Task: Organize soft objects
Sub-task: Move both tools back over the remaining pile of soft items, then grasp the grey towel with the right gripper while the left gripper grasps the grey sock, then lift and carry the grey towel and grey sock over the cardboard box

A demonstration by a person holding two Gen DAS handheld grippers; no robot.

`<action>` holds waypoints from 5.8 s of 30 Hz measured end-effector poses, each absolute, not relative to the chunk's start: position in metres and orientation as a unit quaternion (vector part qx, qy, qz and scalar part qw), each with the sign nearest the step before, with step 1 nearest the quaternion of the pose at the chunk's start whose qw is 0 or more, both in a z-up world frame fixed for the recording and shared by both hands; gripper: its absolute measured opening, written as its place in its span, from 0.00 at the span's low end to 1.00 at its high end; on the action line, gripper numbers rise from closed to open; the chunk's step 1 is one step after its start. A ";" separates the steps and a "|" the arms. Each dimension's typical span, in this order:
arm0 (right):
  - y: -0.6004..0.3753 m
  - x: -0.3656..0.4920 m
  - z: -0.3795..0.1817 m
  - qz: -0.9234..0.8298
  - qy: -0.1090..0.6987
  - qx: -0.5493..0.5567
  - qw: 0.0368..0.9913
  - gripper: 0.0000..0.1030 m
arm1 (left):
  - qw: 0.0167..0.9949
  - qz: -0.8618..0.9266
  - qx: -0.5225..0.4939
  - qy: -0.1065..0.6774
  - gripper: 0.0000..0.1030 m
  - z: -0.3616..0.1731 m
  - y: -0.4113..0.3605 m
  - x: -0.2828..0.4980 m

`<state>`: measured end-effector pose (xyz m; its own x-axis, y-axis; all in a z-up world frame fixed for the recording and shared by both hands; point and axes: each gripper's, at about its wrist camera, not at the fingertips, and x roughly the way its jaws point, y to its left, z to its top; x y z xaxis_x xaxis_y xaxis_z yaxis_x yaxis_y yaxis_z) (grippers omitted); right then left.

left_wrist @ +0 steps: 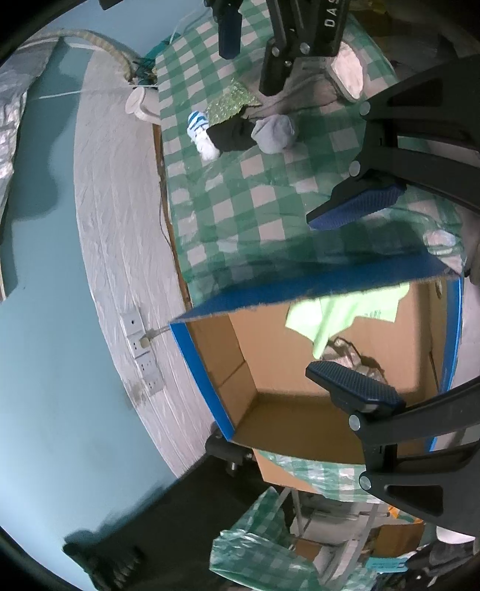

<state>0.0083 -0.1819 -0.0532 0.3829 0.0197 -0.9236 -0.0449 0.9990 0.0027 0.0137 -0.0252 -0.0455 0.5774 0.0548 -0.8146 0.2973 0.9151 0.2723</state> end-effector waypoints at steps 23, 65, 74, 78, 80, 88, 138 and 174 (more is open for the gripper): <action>-0.231 0.005 -0.129 -0.039 0.620 0.012 0.784 0.65 | 0.838 -0.093 0.250 0.476 0.73 -0.091 -0.093 0.015; -0.269 0.007 -0.192 -0.073 0.667 0.014 0.741 0.71 | 0.794 -0.143 0.266 0.527 0.73 -0.157 -0.152 0.033; -0.267 0.001 -0.198 -0.054 0.661 0.021 0.748 0.70 | 0.788 -0.158 0.246 0.542 0.73 -0.165 -0.157 0.043; -0.271 -0.003 -0.196 -0.040 0.659 0.023 0.751 0.56 | 0.783 -0.171 0.240 0.547 0.73 -0.168 -0.166 0.045; -0.273 -0.004 -0.194 -0.033 0.657 0.023 0.753 0.47 | 0.780 -0.178 0.243 0.548 0.74 -0.168 -0.173 0.044; -0.298 -0.009 -0.176 -0.022 0.646 0.064 0.760 0.18 | 0.773 -0.190 0.252 0.550 0.77 -0.174 -0.193 0.042; -0.292 -0.039 -0.062 0.069 0.524 0.158 0.834 0.16 | 0.827 -0.168 0.171 0.508 0.17 -0.103 -0.140 0.031; -0.238 -0.031 -0.010 0.082 0.496 0.098 0.859 0.16 | 0.865 -0.129 0.156 0.458 0.17 -0.032 -0.062 0.003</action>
<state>-0.0305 -0.2377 -0.0103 0.4936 0.2384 -0.8364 -0.0448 0.9674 0.2494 0.0034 -0.0624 -0.0316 0.5461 -0.0808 -0.8338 0.3673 0.9177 0.1516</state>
